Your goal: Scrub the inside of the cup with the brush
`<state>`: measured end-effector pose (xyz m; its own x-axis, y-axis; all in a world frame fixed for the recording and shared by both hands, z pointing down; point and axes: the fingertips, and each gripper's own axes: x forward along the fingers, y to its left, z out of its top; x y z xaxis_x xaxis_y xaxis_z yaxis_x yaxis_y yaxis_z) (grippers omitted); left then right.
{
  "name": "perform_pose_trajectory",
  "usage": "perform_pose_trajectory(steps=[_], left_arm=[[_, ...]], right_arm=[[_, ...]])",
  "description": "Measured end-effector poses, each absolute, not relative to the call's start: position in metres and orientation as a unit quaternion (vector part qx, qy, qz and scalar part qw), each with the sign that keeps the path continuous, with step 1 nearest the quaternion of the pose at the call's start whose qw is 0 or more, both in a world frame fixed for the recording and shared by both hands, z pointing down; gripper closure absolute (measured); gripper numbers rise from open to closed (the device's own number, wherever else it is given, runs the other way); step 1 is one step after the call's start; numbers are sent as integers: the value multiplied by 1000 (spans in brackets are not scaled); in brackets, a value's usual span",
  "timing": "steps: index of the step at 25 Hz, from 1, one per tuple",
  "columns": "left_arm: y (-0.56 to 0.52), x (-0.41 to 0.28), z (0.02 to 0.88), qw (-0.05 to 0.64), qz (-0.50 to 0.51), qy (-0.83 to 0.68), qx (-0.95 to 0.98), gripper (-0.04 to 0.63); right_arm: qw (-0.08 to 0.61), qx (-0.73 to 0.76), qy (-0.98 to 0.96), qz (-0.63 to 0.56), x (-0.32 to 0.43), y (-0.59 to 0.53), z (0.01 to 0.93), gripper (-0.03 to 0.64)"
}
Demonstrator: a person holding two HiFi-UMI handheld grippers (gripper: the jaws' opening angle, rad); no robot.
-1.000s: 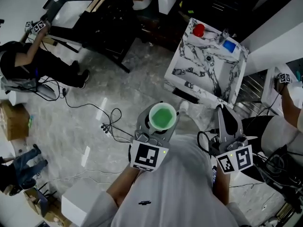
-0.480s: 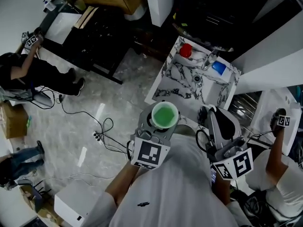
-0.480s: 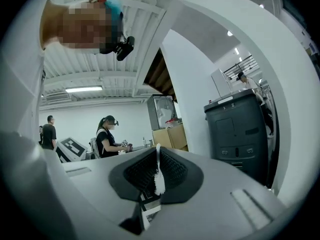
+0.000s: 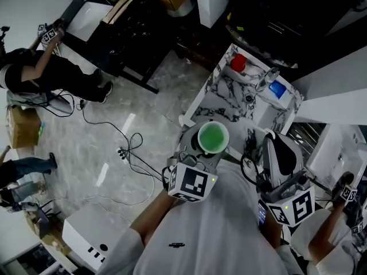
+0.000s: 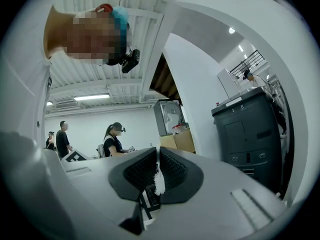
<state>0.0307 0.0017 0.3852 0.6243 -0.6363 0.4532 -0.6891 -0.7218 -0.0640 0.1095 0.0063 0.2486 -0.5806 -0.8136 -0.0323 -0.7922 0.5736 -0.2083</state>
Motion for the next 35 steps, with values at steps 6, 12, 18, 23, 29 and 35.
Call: perform_pose_trajectory(steps=[6,12,18,23,29,35], left_arm=[[-7,36,390,51,238,-352,904,356],[-17,38,391,51,231,-358,903,356],[-16,44,402,59,241,-347,904,354],[-20,43,398,53,239,-340,908,354],[-19,46,395,41,241,-316,917,354],[-17,49,397,34,246,-297,922,355]], right_arm=[[81,-447,886,-94,104,2,240,592],[86,-418,900,-86,92,0,231,592],[98,-397,905,-115,86,-2,238,592],[49,-382,912,-141,72,-7,258,592],[32,-400,904,-150,70,-15,272,592],[38,-397,905,-145,61,-22,274,592]])
